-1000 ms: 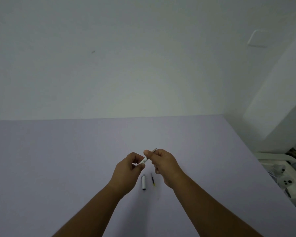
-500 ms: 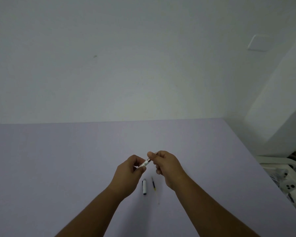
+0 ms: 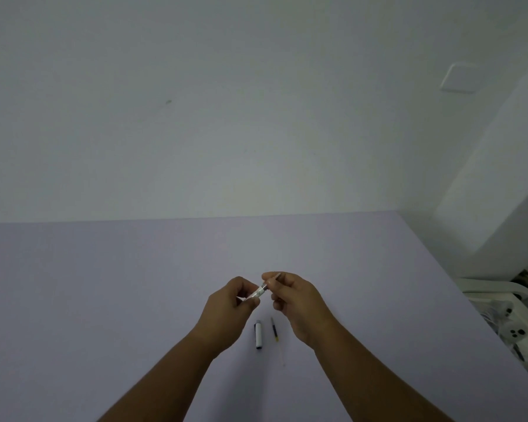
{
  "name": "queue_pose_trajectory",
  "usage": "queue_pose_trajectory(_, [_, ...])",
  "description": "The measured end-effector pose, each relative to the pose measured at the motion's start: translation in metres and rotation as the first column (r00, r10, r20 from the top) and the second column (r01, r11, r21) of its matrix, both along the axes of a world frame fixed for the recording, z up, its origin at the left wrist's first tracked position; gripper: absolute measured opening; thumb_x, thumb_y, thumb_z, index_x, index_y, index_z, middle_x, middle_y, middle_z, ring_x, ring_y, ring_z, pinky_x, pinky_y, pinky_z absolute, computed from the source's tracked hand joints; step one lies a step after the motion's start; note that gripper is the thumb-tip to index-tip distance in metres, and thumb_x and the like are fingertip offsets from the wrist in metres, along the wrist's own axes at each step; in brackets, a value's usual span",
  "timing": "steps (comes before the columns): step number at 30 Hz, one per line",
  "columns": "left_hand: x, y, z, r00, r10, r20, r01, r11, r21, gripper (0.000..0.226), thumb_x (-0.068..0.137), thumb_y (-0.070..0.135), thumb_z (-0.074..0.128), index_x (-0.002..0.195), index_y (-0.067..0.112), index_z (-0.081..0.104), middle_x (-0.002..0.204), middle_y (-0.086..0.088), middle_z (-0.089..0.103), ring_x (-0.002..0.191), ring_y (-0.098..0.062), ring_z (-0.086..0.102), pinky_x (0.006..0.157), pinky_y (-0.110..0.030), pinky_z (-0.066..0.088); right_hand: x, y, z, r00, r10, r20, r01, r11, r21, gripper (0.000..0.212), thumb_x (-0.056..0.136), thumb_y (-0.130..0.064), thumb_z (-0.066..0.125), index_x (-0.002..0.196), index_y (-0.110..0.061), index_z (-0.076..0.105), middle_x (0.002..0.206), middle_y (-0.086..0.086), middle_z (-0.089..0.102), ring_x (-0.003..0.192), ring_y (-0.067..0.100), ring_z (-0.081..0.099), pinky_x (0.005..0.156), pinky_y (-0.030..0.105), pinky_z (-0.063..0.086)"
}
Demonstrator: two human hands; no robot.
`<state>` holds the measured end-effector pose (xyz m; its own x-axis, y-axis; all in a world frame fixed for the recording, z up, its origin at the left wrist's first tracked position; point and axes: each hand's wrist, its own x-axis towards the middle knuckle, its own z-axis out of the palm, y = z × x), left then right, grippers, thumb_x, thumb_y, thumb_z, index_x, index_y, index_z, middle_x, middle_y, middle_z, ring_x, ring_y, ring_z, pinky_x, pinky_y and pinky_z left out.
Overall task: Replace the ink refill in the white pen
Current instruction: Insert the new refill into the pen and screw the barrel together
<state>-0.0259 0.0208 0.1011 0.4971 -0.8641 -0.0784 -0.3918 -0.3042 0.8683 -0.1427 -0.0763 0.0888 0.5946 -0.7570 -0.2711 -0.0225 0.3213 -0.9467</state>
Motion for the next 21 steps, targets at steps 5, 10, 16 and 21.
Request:
queue_pose_trajectory(5, [-0.0022, 0.0001, 0.0026, 0.998, -0.03, 0.046, 0.03, 0.999, -0.011, 0.006, 0.089, 0.02, 0.058, 0.086, 0.023, 0.061, 0.078, 0.009, 0.06, 0.062, -0.006, 0.05, 0.058, -0.016, 0.04, 0.0024, 0.002, 0.0028, 0.995, -0.042, -0.095, 0.045, 0.999, 0.026, 0.023, 0.077, -0.035, 0.071, 0.069, -0.015, 0.062, 0.063, -0.003, 0.052, 0.056, 0.01, 0.043, 0.055, 0.023, 0.042])
queue_pose_trajectory(10, [-0.0034, 0.0016, 0.0028, 1.0, 0.013, -0.02, -0.013, 1.0, -0.008, 0.016, 0.088, 0.021, 0.059, 0.077, 0.031, 0.057, 0.08, 0.009, 0.062, 0.066, -0.006, 0.052, 0.058, -0.016, 0.041, 0.0003, 0.0006, 0.0047, 1.0, -0.011, -0.01, 0.012, 0.999, 0.041, 0.01, 0.082, -0.025, 0.068, 0.082, -0.016, 0.071, 0.079, 0.002, 0.06, 0.072, 0.015, 0.048, 0.062, 0.026, 0.045])
queue_pose_trajectory(16, [-0.0033, 0.002, 0.0029, 1.0, 0.013, -0.015, -0.013, 1.0, -0.015, 0.017, 0.088, 0.02, 0.06, 0.077, 0.033, 0.058, 0.081, 0.009, 0.063, 0.068, -0.006, 0.054, 0.059, -0.016, 0.041, 0.0043, 0.0039, 0.0054, 0.995, -0.015, -0.101, 0.016, 1.0, 0.011, 0.022, 0.079, -0.038, 0.068, 0.077, -0.016, 0.065, 0.074, -0.001, 0.057, 0.066, 0.014, 0.045, 0.056, 0.025, 0.043])
queue_pose_trajectory(21, [-0.0032, 0.001, 0.0017, 1.0, -0.003, 0.03, 0.004, 1.0, -0.017, 0.015, 0.088, 0.02, 0.059, 0.078, 0.031, 0.058, 0.078, 0.007, 0.062, 0.064, -0.006, 0.052, 0.057, -0.015, 0.042, 0.0015, 0.0047, 0.0045, 0.994, -0.034, -0.102, 0.031, 0.999, -0.028, 0.022, 0.078, -0.035, 0.069, 0.072, -0.015, 0.066, 0.064, -0.003, 0.051, 0.055, 0.011, 0.042, 0.053, 0.023, 0.041])
